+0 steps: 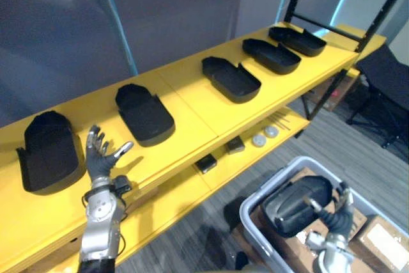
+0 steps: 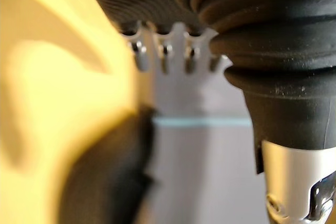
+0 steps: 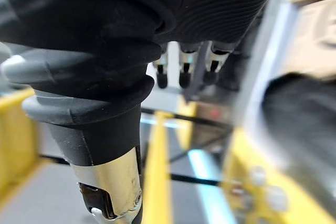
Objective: Walk over and take plastic housings, then place them on the shelf
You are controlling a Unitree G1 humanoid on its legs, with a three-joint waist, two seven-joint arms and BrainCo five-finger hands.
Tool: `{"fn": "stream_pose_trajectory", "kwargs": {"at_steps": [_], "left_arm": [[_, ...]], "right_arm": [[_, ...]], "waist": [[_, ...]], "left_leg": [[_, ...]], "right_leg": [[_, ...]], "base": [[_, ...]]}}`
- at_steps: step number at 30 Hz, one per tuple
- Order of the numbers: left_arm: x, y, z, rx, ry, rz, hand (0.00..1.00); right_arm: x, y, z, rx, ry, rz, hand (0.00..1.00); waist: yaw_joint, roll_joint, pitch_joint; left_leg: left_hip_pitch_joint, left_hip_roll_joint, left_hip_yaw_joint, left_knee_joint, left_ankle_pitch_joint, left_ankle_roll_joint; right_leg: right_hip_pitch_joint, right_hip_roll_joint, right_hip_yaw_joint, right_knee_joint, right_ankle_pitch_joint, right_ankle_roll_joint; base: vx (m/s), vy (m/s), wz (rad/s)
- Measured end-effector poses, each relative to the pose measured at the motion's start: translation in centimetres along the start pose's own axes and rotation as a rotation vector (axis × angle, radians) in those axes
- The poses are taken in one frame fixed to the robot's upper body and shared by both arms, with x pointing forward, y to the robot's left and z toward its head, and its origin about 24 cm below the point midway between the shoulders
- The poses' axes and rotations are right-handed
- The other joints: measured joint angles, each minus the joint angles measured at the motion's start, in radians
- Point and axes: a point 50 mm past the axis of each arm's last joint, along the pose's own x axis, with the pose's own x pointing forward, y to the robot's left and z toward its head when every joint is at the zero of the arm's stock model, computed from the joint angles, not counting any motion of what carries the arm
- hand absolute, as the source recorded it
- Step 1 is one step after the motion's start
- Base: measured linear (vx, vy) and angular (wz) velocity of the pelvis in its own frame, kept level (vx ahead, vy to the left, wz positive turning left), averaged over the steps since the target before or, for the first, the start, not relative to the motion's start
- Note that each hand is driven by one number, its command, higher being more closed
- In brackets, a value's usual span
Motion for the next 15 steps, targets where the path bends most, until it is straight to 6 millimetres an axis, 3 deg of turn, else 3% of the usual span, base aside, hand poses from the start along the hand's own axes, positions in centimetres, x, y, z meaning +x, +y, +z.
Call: {"fn": "stream_pose_trajectory", "kwargs": {"at_steps": [3,6,10,15], "left_arm": [[-0.9,-0.3,1.2,-0.037,-0.074,-0.028,0.00],[-1.9,0.1,2.5,-0.070,-0.138,-0.030,0.00],[-2.9,1.1,4.6,-0.081,-0.270,0.040,0.00],[-4.2,3.0,5.7,-0.022,-0.330,0.155,0.00]], "right_arm": [[1.4,1.1,3.7,0.064,-0.189,0.000,0.00],[2.0,2.7,6.1,0.136,-0.294,0.046,0.00],[2.1,4.8,7.0,0.220,-0.318,0.166,0.00],[2.1,6.9,7.6,0.266,-0.316,0.300,0.00]], "waist": [[0.005,0.002,0.000],[0.017,0.003,0.001],[0.045,0.008,0.004],[0.065,0.011,0.003]], "left_leg": [[0.000,0.001,-0.013,0.003,0.000,0.001],[-0.001,0.002,-0.017,0.004,0.000,0.002],[-0.001,0.000,-0.037,0.004,0.003,0.005],[-0.018,-0.011,-0.085,0.003,0.010,0.014]], "right_leg": [[0.009,-0.001,-0.010,0.000,0.000,0.000],[0.011,-0.001,-0.012,0.000,0.000,0.000],[0.025,-0.004,-0.036,0.000,0.000,0.000],[0.036,-0.019,-0.082,0.000,-0.007,0.008]], "base": [[-0.04,-0.016,0.11],[-0.04,-0.015,0.03],[-0.02,-0.010,0.15],[0.00,0.009,0.29]]}}
